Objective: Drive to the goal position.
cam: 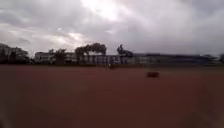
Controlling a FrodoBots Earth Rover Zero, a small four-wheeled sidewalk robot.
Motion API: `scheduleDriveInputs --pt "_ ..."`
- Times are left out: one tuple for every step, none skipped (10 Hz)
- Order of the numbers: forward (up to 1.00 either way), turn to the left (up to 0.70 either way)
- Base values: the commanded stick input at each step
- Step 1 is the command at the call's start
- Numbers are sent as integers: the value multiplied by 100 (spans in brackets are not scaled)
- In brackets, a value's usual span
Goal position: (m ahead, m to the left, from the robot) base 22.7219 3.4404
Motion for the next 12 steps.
scheduleDriveInputs --pt "70 -32" --pt "70 -7" --pt "70 0" --pt "70 0" --pt "70 0" --pt "70 0" --pt "70 0" --pt "70 0" --pt "70 0" --pt "70 0" --pt "70 0" --pt "70 0"
